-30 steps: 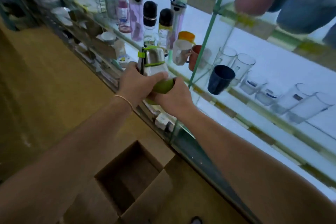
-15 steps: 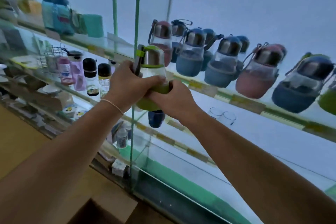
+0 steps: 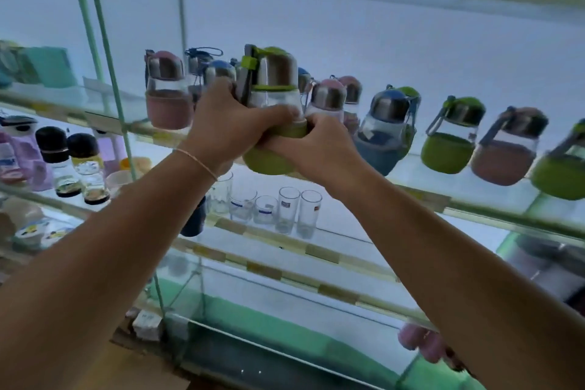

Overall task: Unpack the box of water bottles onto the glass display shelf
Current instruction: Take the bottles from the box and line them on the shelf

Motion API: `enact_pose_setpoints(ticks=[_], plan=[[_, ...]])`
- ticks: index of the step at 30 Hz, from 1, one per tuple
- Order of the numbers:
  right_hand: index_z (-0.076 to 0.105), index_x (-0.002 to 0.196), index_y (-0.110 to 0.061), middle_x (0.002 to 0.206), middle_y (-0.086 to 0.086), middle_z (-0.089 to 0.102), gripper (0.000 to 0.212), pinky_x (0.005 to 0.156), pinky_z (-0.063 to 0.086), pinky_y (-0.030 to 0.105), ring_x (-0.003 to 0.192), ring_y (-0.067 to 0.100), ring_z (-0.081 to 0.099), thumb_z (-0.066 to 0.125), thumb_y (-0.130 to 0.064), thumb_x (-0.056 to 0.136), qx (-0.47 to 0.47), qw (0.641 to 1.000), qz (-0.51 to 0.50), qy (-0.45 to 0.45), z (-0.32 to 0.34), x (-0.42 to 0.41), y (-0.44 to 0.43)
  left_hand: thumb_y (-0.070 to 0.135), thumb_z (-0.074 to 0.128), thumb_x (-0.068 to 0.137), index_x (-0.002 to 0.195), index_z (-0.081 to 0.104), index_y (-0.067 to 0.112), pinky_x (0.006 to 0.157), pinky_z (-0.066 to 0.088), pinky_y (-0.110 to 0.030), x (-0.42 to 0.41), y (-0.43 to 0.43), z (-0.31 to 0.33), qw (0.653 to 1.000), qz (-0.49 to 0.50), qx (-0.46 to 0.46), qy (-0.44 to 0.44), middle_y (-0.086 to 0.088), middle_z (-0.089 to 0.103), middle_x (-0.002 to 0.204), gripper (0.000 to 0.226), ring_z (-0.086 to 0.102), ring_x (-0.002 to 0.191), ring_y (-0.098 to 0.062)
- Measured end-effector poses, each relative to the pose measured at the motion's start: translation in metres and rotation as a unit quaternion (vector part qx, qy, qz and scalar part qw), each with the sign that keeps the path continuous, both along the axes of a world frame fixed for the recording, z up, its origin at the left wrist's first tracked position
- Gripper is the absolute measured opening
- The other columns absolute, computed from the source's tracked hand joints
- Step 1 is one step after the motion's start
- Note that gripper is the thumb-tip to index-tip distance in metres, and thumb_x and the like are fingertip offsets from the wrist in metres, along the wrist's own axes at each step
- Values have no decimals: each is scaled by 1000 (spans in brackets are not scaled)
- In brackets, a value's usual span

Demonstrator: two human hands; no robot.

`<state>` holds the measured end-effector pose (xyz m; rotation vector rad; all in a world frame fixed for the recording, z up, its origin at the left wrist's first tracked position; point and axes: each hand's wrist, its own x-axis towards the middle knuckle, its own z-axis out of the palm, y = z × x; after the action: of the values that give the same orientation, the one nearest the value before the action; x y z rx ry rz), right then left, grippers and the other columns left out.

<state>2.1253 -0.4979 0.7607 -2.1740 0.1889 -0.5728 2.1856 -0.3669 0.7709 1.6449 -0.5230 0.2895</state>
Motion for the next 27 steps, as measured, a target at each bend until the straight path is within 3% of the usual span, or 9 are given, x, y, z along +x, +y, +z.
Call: enact_pose_setpoints(ticks=[4,8,12,14,18,21,24,27], plan=[[64,110,-20,97,-5,70,70,68,61,28,87,11,68,83,-60,56,3,1000,-16,-24,6,-28,-35,33,87,61,90,76,15,77,61,-42,-18,-37,9,998,-60,6,-17,-2,76,84,36,74,80,-17],[62,112,-21,96,-7,69,68,72,59,28,87,10,68,85,-58,60,16,999,-40,-32,10,-53,-72,28,89,63,95,74,11,69,61,-34,-34,-77,16,995,-97,-1,-19,-3,76,85,39,74,78,-16],[62,109,-23,96,-8,70,80,73,62,35,85,12,70,81,-69,47,10,996,-84,-38,12,-74,-109,33,90,54,100,71,4,73,62,-40,-49,-121,19,989,-148,-6,-19,-9,75,90,58,74,82,-23],[59,109,-23,97,-9,69,77,74,61,36,84,10,69,83,-66,50,16,994,-101,-40,13,-87,-126,30,92,54,105,68,2,72,61,-37,-54,-143,20,987,-162,-8,-12,-10,75,93,62,74,84,-24],[55,112,-22,100,-8,66,75,74,59,32,87,9,66,85,-62,57,13,990,-131,-42,12,-111,-157,39,95,42,105,67,4,79,60,-48,-62,-184,18,981,-193,0,-1,-12,74,96,77,73,89,-29],[53,111,-23,102,-9,65,76,79,59,33,91,9,64,85,-63,55,8,987,-153,-40,6,-119,-179,46,92,41,103,69,9,78,60,-42,-71,-208,15,980,-194,36,-14,-5,75,93,75,73,86,-23],[52,107,-23,102,-8,64,77,80,59,35,91,9,64,84,-64,51,11,985,-169,-38,1,-122,-198,26,92,55,97,71,10,74,60,-32,-77,-228,13,969,-245,39,-2,-1,76,86,50,73,82,-16],[53,104,-24,96,-9,67,74,80,60,35,88,9,66,84,-62,48,24,983,-179,-38,-6,-119,-216,34,90,49,100,72,10,82,60,-42,-76,-248,10,966,-253,60,4,-7,76,91,59,73,87,-22]])
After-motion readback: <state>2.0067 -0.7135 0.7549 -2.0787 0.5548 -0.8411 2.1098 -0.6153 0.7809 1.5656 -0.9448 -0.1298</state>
